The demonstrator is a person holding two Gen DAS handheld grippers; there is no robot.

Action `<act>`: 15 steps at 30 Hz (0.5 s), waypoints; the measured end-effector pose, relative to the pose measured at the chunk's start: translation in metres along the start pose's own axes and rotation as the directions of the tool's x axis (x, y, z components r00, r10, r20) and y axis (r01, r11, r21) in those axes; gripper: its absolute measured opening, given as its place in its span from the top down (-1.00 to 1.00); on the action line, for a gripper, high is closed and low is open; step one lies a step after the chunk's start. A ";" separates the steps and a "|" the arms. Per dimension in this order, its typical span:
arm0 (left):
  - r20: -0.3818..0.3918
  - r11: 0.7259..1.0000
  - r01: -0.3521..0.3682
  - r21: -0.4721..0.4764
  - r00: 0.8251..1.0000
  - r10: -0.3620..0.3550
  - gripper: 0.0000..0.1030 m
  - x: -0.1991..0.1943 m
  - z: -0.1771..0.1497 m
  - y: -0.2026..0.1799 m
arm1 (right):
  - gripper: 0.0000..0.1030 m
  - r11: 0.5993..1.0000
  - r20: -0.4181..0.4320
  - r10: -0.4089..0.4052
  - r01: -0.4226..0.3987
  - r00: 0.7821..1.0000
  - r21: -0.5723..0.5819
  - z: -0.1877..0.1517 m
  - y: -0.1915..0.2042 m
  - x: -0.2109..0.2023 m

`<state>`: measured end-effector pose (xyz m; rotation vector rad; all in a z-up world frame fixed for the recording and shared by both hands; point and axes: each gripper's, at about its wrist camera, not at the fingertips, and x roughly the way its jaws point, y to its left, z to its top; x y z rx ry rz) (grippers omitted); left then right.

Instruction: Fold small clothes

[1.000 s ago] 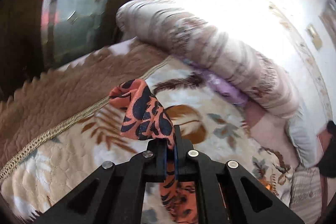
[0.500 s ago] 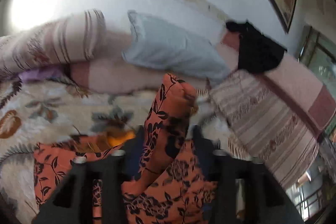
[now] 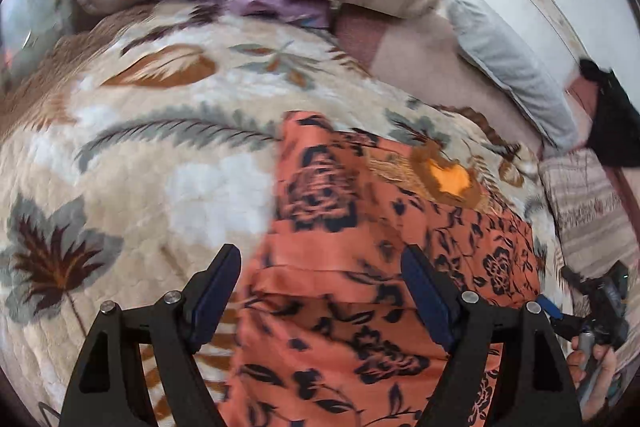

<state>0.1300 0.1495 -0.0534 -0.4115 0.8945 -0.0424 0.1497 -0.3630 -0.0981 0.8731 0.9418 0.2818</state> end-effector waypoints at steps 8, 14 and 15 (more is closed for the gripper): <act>0.001 0.998 0.037 -0.058 0.999 -0.037 -0.60 0.012 -0.012 0.031 | 0.24 0.908 -0.067 -0.401 0.387 0.914 -0.161 0.001 0.017 0.052; 0.027 0.997 0.060 -0.039 0.998 -0.059 -0.60 0.007 -0.013 0.029 | 0.56 0.852 -0.068 -0.484 0.452 0.872 -0.265 0.000 0.029 0.058; 0.032 0.998 0.059 -0.032 0.998 -0.058 -0.60 0.005 -0.013 0.028 | 0.62 0.853 -0.056 -0.478 0.448 0.876 -0.267 -0.001 0.031 0.056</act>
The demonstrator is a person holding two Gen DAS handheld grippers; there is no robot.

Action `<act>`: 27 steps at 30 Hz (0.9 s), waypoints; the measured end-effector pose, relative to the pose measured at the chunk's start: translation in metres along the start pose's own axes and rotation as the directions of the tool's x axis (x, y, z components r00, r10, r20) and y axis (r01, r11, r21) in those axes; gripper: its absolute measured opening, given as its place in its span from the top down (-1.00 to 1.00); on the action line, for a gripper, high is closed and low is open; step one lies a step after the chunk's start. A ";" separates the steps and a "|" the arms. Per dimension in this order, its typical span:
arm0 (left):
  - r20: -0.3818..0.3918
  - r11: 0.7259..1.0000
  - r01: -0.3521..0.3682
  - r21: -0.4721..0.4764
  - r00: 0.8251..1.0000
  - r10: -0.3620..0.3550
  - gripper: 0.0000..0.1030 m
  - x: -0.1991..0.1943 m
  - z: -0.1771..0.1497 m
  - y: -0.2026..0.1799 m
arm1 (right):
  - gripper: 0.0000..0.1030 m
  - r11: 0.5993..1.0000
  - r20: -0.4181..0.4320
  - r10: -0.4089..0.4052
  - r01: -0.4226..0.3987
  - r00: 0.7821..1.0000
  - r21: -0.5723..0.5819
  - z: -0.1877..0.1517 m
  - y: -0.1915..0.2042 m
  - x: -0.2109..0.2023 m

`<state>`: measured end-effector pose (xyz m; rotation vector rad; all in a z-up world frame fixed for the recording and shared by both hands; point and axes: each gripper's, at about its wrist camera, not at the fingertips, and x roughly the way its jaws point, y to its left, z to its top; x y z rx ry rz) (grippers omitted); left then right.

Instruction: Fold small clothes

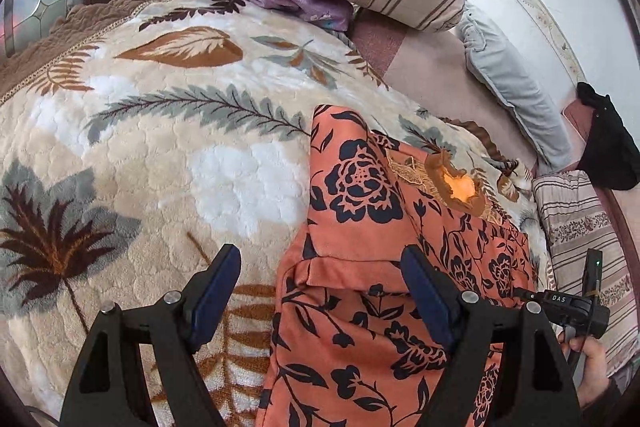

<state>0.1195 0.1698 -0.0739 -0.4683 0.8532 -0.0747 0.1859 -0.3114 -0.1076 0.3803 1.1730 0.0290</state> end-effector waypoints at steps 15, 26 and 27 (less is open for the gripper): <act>-0.196 0.952 -0.224 0.210 0.944 0.266 -0.62 0.085 0.004 -0.048 | 0.44 0.977 0.103 -0.136 0.151 0.985 -0.149 -0.013 -0.013 -0.012; -0.099 0.904 -0.314 0.290 0.930 0.354 -0.65 0.087 0.007 -0.050 | -0.47 0.921 0.218 0.378 -0.390 0.900 0.012 0.034 -0.027 -0.058; -0.120 0.904 -0.317 0.286 0.924 0.362 -0.69 0.095 0.001 -0.043 | -0.47 0.893 0.140 0.437 -0.447 0.889 0.047 0.041 -0.031 -0.033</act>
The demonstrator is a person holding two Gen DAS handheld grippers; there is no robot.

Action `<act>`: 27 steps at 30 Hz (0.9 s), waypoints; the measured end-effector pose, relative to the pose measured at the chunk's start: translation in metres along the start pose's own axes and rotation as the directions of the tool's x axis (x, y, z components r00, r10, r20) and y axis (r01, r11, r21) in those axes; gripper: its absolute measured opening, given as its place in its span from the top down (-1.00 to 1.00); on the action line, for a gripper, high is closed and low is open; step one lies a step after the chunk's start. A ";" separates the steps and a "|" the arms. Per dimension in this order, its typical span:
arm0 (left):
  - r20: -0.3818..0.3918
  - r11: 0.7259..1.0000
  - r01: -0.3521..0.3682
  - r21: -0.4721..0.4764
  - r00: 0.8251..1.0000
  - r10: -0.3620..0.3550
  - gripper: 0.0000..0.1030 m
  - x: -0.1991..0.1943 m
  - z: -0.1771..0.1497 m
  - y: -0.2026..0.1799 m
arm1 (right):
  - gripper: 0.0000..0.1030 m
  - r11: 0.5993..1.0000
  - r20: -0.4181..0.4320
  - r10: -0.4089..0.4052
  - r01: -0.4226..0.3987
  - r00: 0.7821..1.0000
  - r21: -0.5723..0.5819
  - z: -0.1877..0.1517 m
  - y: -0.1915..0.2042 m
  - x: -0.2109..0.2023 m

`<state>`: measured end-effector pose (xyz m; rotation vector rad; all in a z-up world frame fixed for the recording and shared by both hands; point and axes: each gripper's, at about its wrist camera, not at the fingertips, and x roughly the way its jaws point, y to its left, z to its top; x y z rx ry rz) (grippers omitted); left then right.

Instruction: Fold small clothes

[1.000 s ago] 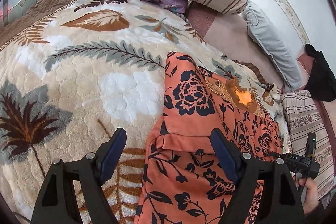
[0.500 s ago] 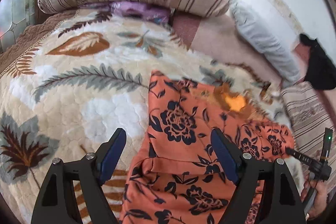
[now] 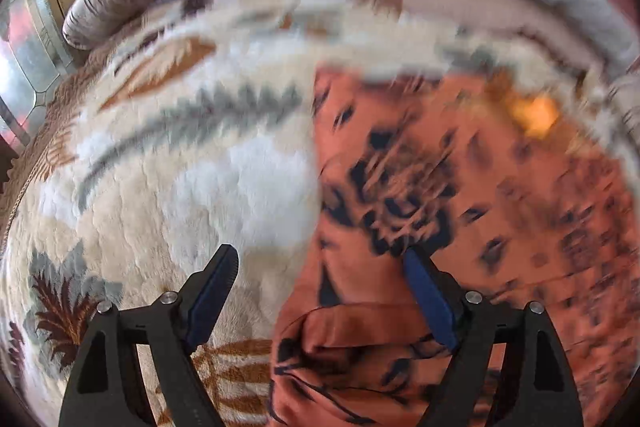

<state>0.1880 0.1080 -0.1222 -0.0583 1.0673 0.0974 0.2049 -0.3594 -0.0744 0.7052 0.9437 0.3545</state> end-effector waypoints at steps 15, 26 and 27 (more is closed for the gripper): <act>0.108 1.000 -0.009 -0.001 0.994 0.010 -0.75 -0.017 -0.008 0.005 | -0.37 0.997 -0.023 -0.010 0.011 1.000 0.077 -0.017 -0.032 -0.015; 0.065 1.000 0.010 -0.027 0.998 -0.008 -0.82 -0.004 -0.008 0.011 | -0.45 0.953 -0.005 0.068 -0.064 0.998 0.296 -0.064 -0.051 -0.041; 0.072 1.000 0.010 -0.029 0.997 -0.008 -0.82 -0.005 -0.009 0.010 | -0.45 0.940 0.003 0.082 -0.079 0.997 0.333 -0.069 -0.051 -0.037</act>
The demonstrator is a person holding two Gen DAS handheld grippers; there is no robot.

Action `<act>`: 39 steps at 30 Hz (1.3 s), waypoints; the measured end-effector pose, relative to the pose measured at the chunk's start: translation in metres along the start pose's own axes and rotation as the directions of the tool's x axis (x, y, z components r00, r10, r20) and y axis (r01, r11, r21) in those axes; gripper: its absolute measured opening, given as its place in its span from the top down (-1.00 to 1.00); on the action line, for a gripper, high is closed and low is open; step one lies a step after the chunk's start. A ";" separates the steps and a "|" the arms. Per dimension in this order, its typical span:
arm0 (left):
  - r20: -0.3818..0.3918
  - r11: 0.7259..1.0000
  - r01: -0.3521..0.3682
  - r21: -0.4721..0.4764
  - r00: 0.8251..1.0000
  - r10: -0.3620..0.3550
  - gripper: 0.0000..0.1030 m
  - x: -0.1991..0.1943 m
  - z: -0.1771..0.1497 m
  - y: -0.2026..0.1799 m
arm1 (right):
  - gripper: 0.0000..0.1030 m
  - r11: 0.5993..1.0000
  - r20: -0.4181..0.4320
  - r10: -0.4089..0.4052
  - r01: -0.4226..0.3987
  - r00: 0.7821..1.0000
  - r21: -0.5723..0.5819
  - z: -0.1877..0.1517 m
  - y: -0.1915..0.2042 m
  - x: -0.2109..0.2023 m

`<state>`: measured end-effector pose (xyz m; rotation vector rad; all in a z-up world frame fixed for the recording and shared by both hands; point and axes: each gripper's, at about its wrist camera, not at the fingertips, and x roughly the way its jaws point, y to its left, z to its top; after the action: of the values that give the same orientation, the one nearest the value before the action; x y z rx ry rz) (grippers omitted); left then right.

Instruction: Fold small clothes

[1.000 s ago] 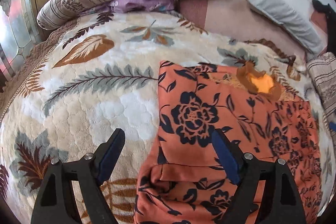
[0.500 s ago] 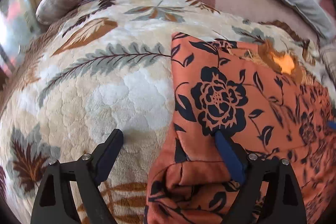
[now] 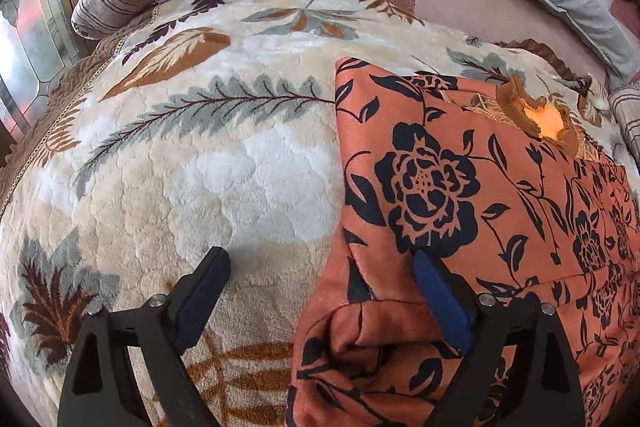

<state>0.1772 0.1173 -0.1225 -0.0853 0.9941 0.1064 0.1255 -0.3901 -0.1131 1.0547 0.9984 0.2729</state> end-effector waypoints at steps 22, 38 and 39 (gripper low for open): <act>-0.003 1.000 -0.010 0.002 1.000 0.010 -0.89 -0.006 -0.002 0.003 | -0.47 0.988 0.098 0.016 0.000 0.995 -0.157 0.026 0.033 -0.012; 0.359 0.979 0.191 0.073 0.911 -0.205 -0.89 -0.281 -0.039 -0.008 | -0.52 0.813 0.462 0.022 0.253 0.887 -0.524 -0.074 0.139 -0.219; 0.378 0.972 0.219 0.082 0.896 -0.234 -0.89 -0.302 -0.040 -0.012 | -0.64 0.790 0.498 0.056 0.266 0.865 -0.552 -0.082 0.156 -0.236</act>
<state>-0.0182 0.0849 0.1097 -0.1400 0.5841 -0.1079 -0.0304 -0.4085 0.1358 0.4232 0.4394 0.1916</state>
